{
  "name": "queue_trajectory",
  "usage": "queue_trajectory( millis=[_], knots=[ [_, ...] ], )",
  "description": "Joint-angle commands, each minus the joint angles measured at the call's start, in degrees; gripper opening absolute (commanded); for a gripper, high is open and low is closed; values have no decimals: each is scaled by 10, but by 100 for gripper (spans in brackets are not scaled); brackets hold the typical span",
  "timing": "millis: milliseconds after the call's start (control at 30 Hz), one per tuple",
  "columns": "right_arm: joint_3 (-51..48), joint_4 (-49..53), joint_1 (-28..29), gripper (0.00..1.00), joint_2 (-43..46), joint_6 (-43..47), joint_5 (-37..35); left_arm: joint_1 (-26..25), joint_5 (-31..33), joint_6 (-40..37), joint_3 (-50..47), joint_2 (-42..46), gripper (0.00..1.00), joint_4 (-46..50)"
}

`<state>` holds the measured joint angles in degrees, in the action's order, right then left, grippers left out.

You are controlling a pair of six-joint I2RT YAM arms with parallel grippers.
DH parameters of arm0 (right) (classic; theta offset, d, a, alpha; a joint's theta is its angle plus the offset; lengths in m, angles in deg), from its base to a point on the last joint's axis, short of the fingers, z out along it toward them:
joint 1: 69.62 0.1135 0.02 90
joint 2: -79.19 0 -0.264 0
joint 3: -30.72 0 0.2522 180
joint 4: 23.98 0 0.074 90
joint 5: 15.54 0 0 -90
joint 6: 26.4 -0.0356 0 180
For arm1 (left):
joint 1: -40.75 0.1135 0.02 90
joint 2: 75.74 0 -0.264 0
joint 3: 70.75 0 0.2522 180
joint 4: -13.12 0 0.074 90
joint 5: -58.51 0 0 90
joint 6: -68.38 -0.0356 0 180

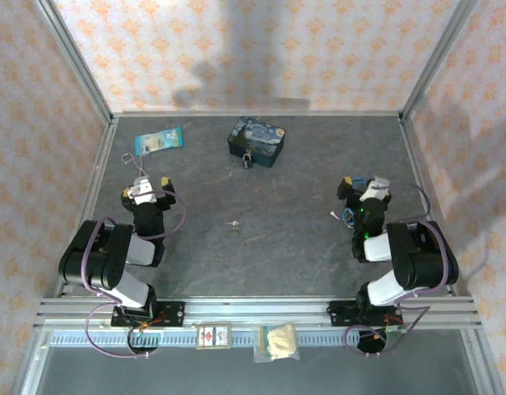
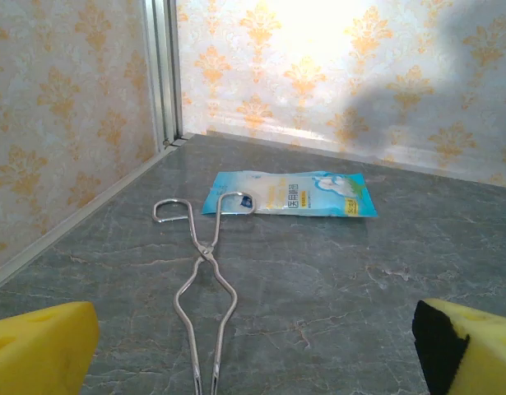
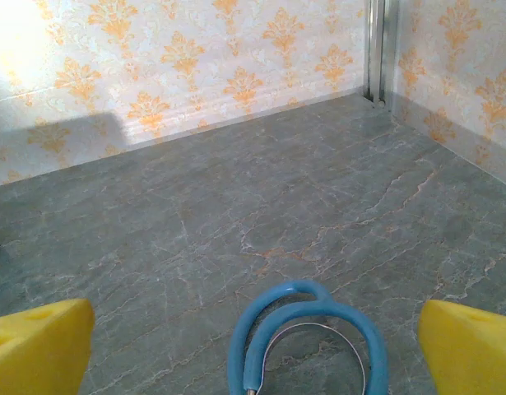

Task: Unlock a padlock with a key

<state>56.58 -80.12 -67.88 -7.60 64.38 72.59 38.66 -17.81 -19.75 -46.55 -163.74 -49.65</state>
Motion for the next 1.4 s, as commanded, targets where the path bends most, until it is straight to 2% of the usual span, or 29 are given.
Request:
queue_trajectory(
  millis=[0, 967, 1067, 1133, 1233, 1300, 1367],
  knots=[
    [10, -11, 3, 100, -2, 10, 3, 4, -10, 4, 9, -1, 99, -13],
    [10, -10, 3, 100, -1, 12, 5, 5, -10, 5, 10, -1, 99, -12],
    [22, 20, 10, 100, 10, 22, 8, 4, -7, 3, 9, -1, 99, -16],
    [33, 56, 21, 100, 33, 31, -8, 3, -4, 3, 17, 18, 99, 17],
    [45, 106, 38, 100, 75, 43, -28, -5, 2, -5, 57, 75, 99, 135],
    [62, 159, 51, 100, 109, 38, -47, -19, 40, -5, 89, 109, 99, 210],
    [88, 226, 57, 100, 140, 11, -45, -31, 74, 28, 111, 135, 99, 252]
  ],
)
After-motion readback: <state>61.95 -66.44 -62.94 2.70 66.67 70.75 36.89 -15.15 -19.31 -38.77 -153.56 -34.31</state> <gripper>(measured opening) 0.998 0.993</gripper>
